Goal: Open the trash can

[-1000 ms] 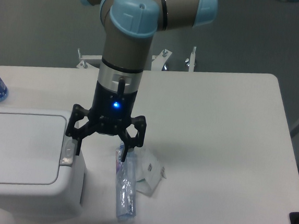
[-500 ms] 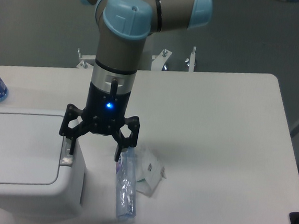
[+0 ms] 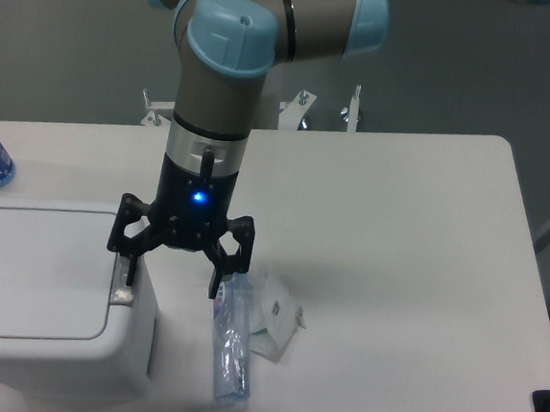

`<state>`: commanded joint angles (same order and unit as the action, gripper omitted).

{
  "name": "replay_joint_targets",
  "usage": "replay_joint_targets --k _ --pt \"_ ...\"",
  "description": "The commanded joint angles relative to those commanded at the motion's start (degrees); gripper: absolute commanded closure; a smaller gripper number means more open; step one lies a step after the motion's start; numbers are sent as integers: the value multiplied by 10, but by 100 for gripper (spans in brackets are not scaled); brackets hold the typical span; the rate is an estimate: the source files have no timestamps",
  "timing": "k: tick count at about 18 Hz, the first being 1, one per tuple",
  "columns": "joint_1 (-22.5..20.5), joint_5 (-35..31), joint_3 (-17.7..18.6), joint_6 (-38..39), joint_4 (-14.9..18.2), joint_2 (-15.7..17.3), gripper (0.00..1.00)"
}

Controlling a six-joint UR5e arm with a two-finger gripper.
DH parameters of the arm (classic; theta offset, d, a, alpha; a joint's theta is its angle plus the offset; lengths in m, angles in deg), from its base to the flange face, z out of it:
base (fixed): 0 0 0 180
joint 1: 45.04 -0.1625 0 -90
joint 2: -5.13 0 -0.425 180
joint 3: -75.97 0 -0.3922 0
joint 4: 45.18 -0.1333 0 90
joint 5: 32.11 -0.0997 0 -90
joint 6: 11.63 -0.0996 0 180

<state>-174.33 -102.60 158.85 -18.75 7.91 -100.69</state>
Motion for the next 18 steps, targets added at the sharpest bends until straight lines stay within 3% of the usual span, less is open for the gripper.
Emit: replay_joint_targets --k 15,18 --pt "0 -1 0 0 0 -4 0" --pt "0 -1 -15 -2 0 -2 0"
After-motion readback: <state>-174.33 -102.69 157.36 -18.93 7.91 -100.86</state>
